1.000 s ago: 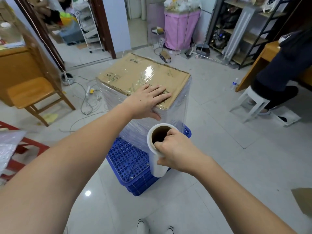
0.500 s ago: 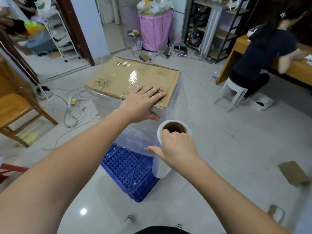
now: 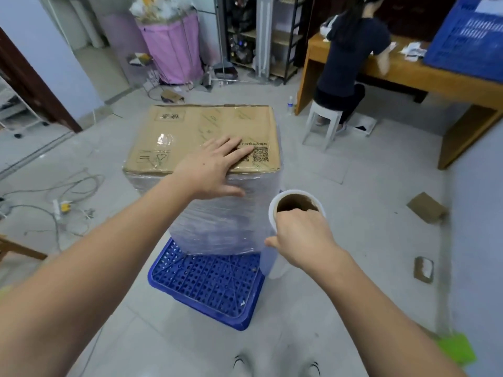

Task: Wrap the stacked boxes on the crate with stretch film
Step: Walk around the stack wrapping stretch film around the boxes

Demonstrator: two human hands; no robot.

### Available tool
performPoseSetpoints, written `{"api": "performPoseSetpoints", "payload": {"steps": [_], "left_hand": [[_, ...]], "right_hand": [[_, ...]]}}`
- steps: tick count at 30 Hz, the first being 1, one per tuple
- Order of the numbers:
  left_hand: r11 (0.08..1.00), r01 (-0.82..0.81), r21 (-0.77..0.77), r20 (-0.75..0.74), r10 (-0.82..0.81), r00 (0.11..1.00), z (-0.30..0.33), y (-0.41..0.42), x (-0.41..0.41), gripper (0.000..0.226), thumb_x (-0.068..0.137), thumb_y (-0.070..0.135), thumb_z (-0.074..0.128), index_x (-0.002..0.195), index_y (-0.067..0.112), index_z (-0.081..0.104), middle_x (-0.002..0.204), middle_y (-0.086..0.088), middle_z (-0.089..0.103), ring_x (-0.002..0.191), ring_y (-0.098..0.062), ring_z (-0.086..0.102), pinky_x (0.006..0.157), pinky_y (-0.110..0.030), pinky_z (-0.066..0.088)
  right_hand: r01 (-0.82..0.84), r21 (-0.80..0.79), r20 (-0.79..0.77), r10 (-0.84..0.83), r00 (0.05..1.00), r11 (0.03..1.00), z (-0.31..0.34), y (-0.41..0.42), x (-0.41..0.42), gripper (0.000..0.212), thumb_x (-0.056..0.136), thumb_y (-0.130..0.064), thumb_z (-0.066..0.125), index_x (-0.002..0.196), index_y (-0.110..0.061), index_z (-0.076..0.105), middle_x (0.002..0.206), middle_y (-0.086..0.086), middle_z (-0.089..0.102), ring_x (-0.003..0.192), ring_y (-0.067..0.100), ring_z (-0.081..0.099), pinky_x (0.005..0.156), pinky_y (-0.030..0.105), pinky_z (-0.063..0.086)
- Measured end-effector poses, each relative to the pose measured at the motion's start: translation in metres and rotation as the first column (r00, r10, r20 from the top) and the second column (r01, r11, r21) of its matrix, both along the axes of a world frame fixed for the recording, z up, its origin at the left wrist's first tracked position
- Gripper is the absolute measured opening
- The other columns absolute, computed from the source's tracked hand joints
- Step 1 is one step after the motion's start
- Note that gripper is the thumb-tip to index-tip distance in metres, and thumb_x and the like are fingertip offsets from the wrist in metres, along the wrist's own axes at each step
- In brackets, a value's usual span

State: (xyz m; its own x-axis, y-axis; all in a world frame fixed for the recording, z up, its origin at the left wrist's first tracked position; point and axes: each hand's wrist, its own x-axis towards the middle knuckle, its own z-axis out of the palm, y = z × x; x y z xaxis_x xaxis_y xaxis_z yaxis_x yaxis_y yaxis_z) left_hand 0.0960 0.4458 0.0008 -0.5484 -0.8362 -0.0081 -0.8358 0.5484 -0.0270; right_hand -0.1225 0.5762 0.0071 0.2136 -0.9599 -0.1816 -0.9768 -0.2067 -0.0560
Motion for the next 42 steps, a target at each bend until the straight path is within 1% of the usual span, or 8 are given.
{"api": "performPoseSetpoints", "payload": {"steps": [4,8,12,18,22,28,37,42], "left_hand": [[0.999,-0.012,-0.047,-0.013,0.012,1.0,-0.003,-0.001,-0.007,0.098,0.087,0.08,0.051,0.164,0.04,0.007,0.173,-0.003,0.011,0.159,-0.026,0.01,0.129,-0.044,0.011],[0.999,-0.016,-0.051,-0.016,0.015,1.0,-0.006,-0.002,-0.006,0.097,0.087,0.081,0.05,0.164,0.04,0.008,0.173,-0.002,0.011,0.159,-0.026,0.01,0.129,-0.044,0.01],[0.998,-0.019,-0.055,-0.001,0.019,1.0,-0.006,-0.001,-0.006,0.096,0.088,0.082,0.047,0.164,0.04,0.006,0.174,-0.001,0.009,0.159,-0.026,0.01,0.129,-0.044,0.01],[0.999,-0.02,-0.05,0.022,0.022,1.0,-0.004,-0.005,-0.009,0.097,0.087,0.085,0.041,0.164,0.041,0.002,0.174,0.0,0.007,0.159,-0.024,0.008,0.13,-0.046,0.01],[0.998,-0.026,-0.054,0.025,0.028,0.999,-0.006,-0.002,-0.007,0.096,0.088,0.084,0.042,0.163,0.042,0.0,0.174,0.001,0.006,0.16,-0.025,0.008,0.13,-0.046,0.009],[0.998,-0.032,-0.057,0.022,0.033,0.999,-0.005,0.003,-0.004,0.096,0.089,0.083,0.043,0.164,0.041,0.001,0.174,0.001,0.005,0.16,-0.025,0.007,0.13,-0.044,0.008],[0.998,-0.034,-0.055,0.025,0.035,0.999,-0.006,-0.001,-0.006,0.098,0.087,0.085,0.041,0.164,0.041,0.001,0.174,0.0,0.006,0.16,-0.025,0.008,0.13,-0.046,0.01],[0.998,-0.027,-0.058,0.015,0.028,1.0,-0.005,0.002,-0.006,0.097,0.088,0.084,0.045,0.164,0.04,0.003,0.174,0.0,0.008,0.159,-0.026,0.01,0.13,-0.045,0.01]], "right_hand": [[0.026,-0.11,-0.007,-0.027,1.0,0.994,0.001,0.009,0.001,0.031,0.095,-0.046,0.053,0.086,-0.018,0.046,0.084,0.002,0.064,0.067,0.025,0.045,0.064,0.034,0.031],[0.132,-0.167,-0.034,-0.139,0.99,0.977,-0.006,0.005,0.0,0.061,0.084,-0.08,0.041,0.079,-0.019,0.043,0.071,-0.001,0.058,0.062,0.023,0.048,0.059,0.033,0.031],[0.136,-0.187,-0.014,-0.142,0.99,0.973,-0.007,0.004,-0.015,0.057,0.089,-0.074,0.039,0.073,-0.02,0.037,0.063,-0.004,0.046,0.067,0.023,0.05,0.058,0.033,0.031],[-0.24,-0.362,-0.092,0.221,0.971,0.901,-0.004,0.021,-0.007,0.06,0.068,-0.061,0.077,0.059,-0.022,0.033,0.042,-0.004,0.047,0.049,0.019,0.029,0.055,0.025,0.022],[-0.413,-0.206,-0.005,0.421,0.907,0.887,0.002,0.038,0.009,0.039,0.089,-0.055,0.058,0.076,-0.019,0.055,0.069,0.003,0.065,0.072,0.026,0.048,0.069,0.03,0.029],[-0.604,-0.176,-0.026,0.61,0.792,0.777,0.004,0.053,0.02,0.033,0.088,-0.049,0.062,0.076,-0.022,0.048,0.062,-0.003,0.055,0.075,0.023,0.044,0.064,0.031,0.028],[-0.432,-0.206,0.045,0.449,0.892,0.878,0.002,0.071,0.032,0.019,0.092,-0.029,0.056,0.088,-0.018,0.041,0.072,0.0,0.063,0.065,0.022,0.051,0.083,0.036,0.043],[-0.202,-0.224,0.061,0.22,0.973,0.953,0.011,0.077,0.05,0.045,0.094,-0.063,0.044,0.098,-0.018,0.041,0.076,0.0,0.062,0.069,0.024,0.054,0.067,0.034,0.034]]}}
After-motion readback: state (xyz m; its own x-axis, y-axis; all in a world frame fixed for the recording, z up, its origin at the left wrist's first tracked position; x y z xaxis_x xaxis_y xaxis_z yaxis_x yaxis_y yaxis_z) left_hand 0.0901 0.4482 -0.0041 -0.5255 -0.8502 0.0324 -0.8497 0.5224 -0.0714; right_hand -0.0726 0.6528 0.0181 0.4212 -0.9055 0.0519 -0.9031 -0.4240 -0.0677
